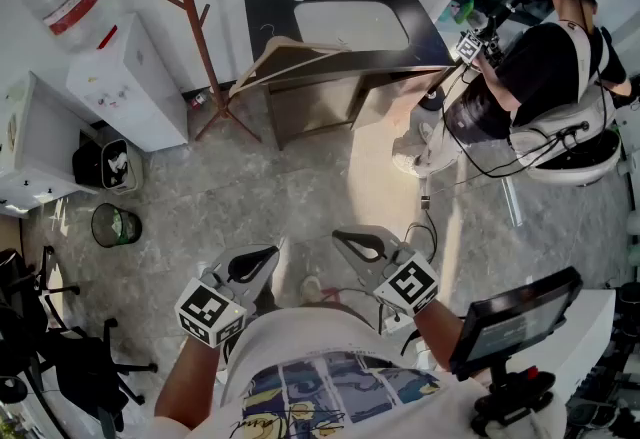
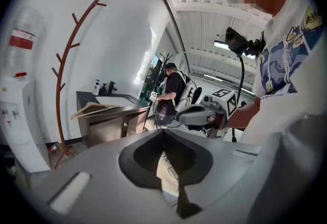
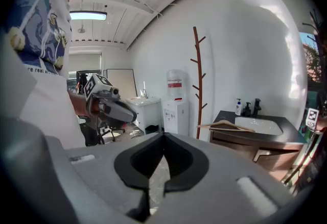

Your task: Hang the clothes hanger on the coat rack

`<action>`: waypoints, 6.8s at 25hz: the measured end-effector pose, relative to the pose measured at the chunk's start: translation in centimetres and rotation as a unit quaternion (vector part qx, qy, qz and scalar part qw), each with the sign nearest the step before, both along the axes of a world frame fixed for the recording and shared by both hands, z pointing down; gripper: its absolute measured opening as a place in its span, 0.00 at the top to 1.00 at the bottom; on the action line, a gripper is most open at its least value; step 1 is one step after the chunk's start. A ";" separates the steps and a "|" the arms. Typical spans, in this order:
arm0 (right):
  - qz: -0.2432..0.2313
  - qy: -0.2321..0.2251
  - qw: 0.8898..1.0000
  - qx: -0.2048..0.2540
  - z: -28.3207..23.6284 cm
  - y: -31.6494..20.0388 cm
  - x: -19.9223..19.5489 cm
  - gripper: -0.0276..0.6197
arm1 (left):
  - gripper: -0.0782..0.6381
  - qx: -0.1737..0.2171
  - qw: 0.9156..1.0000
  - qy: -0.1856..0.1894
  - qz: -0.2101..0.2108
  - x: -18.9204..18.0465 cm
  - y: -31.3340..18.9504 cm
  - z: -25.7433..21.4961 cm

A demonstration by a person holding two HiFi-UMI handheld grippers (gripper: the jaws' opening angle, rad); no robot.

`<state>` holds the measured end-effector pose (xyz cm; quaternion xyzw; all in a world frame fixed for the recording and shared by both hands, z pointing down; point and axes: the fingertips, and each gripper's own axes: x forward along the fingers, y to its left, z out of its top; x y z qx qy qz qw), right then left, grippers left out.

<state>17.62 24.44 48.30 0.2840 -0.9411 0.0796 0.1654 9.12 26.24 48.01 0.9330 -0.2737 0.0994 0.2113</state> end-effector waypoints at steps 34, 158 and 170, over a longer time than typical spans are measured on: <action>0.019 0.038 0.999 -0.023 1.0 -23.8 0.6 0.80 | 0.78 -0.065 0.994 0.017 -0.085 -5.1 -29.2 5.5; -0.042 0.064 0.997 -0.015 2.0 -30.8 -15.4 0.81 | 0.84 0.126 0.960 0.247 0.038 -28.4 -44.9 -26.6; -0.044 0.066 0.997 -0.016 2.1 -30.9 -15.3 0.81 | 0.84 0.124 0.954 0.271 0.030 -29.8 -47.9 -26.8</action>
